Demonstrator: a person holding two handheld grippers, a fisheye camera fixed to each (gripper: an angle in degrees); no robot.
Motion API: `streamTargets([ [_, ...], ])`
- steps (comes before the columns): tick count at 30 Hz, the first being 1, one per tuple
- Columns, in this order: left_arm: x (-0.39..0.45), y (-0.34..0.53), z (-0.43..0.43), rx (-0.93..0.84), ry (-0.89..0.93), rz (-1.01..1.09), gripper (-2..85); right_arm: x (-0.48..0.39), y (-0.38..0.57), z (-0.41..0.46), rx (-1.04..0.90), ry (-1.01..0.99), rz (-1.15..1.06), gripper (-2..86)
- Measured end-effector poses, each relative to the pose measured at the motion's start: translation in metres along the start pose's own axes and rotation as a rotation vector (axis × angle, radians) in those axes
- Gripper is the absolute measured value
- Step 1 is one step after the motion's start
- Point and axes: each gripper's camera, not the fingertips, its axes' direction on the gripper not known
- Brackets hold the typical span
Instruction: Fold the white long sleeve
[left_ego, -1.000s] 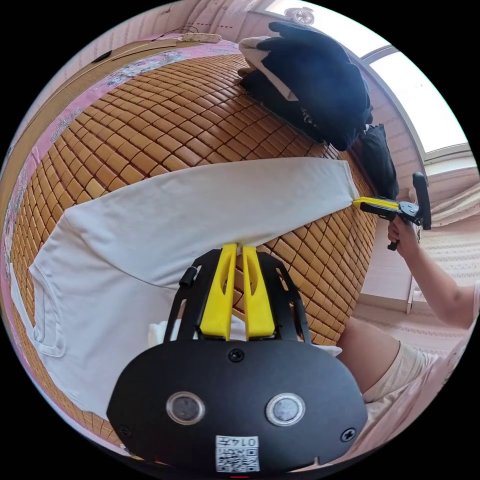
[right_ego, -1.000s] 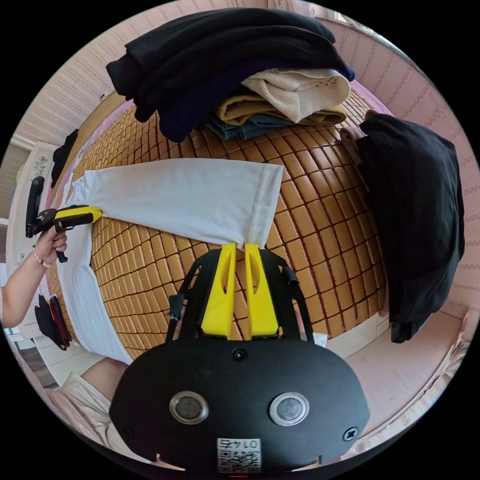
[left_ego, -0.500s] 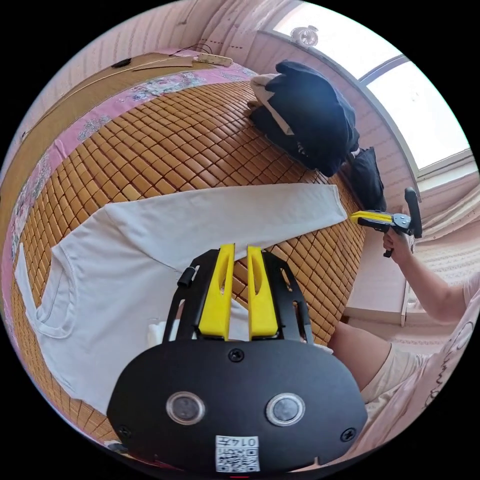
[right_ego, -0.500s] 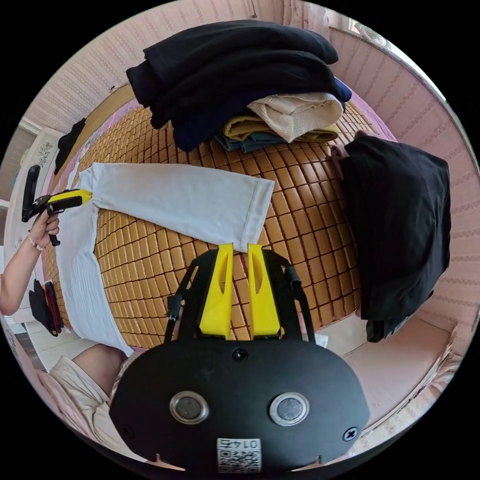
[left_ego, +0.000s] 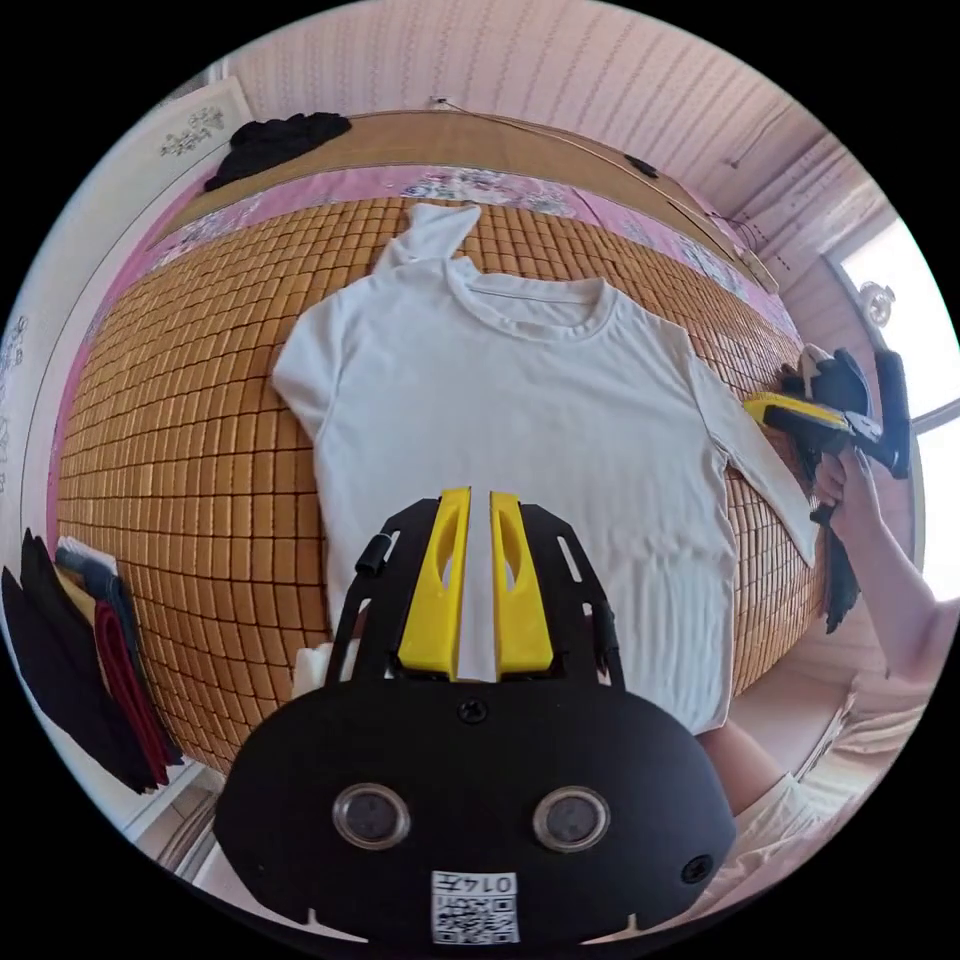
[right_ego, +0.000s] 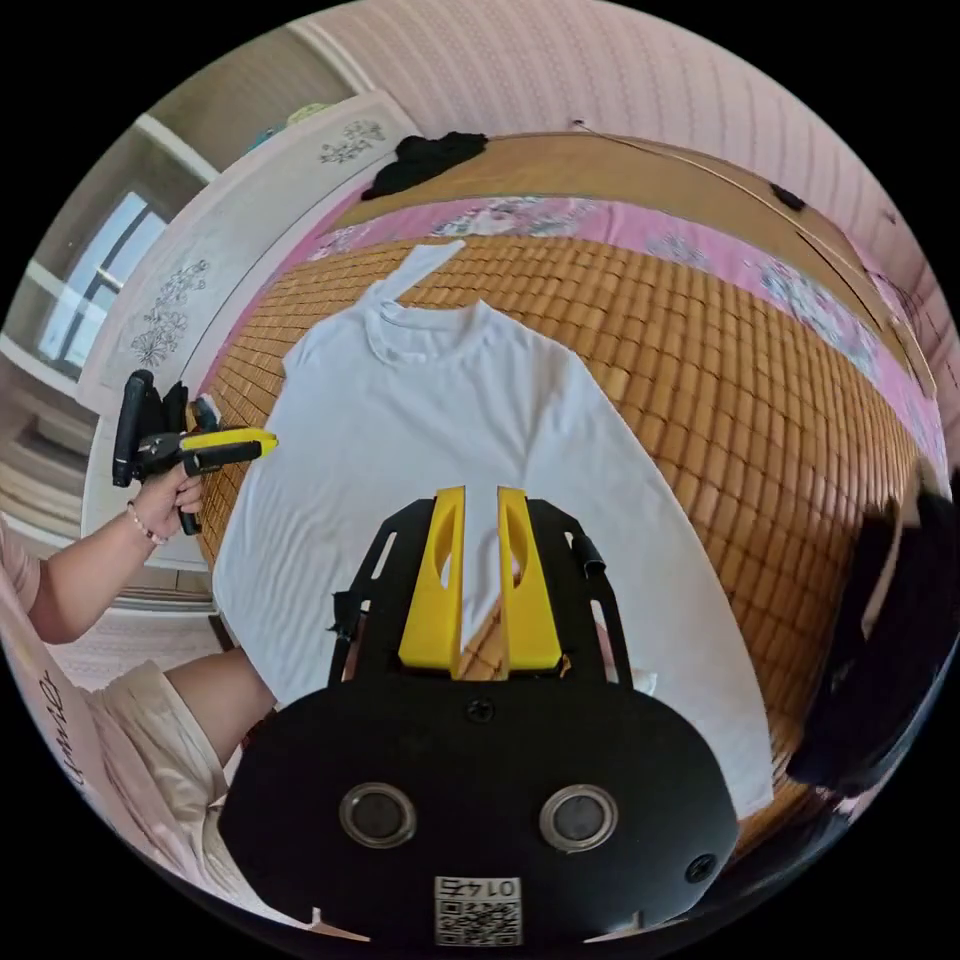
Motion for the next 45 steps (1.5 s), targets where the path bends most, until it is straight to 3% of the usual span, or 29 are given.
streamTargets([
  [5,-0.054,0.037,-0.013,0.016,-0.002,-0.071,4.3,-0.092,-0.165,0.074,0.020,-0.093,-0.189,6.2],
  [9,-0.080,0.057,-0.013,0.008,0.049,-0.100,4.0,-0.143,-0.271,0.151,-0.029,0.042,-0.152,8.6],
  [13,-0.094,0.071,-0.028,0.049,0.110,-0.124,3.6,-0.157,-0.320,0.222,-0.230,0.139,-0.072,3.8],
  [16,-0.103,0.083,-0.039,0.070,0.156,-0.134,3.6,-0.182,-0.340,0.236,-0.211,0.123,-0.136,0.3],
  [19,-0.108,0.094,-0.050,0.076,0.192,-0.119,3.9,-0.234,-0.353,0.226,-0.076,0.133,-0.362,-0.4],
  [24,-0.112,0.120,-0.085,0.097,0.229,-0.080,4.4,-0.353,-0.347,0.183,0.054,-0.305,-0.957,0.3],
  [27,-0.117,0.141,-0.108,0.094,0.231,-0.067,4.5,-0.384,-0.335,0.172,0.081,-0.406,-1.090,3.9],
  [31,-0.132,0.168,-0.135,0.089,0.211,-0.085,4.6,-0.382,-0.335,0.201,-0.025,-0.336,-1.032,8.5],
  [33,-0.148,0.183,-0.152,0.097,0.141,-0.116,4.7,-0.382,-0.326,0.242,-0.162,-0.121,-1.022,9.7],
  [38,-0.202,0.185,-0.177,0.148,0.004,-0.223,5.0,-0.387,-0.327,0.316,-0.310,0.025,-0.860,11.6],
  [41,-0.238,0.164,-0.186,0.177,-0.066,-0.292,5.4,-0.389,-0.335,0.355,-0.374,0.138,-0.734,8.9],
  [45,-0.280,0.128,-0.182,0.154,-0.229,-0.356,8.0,-0.407,-0.339,0.374,-0.306,0.243,-0.712,1.0],
])
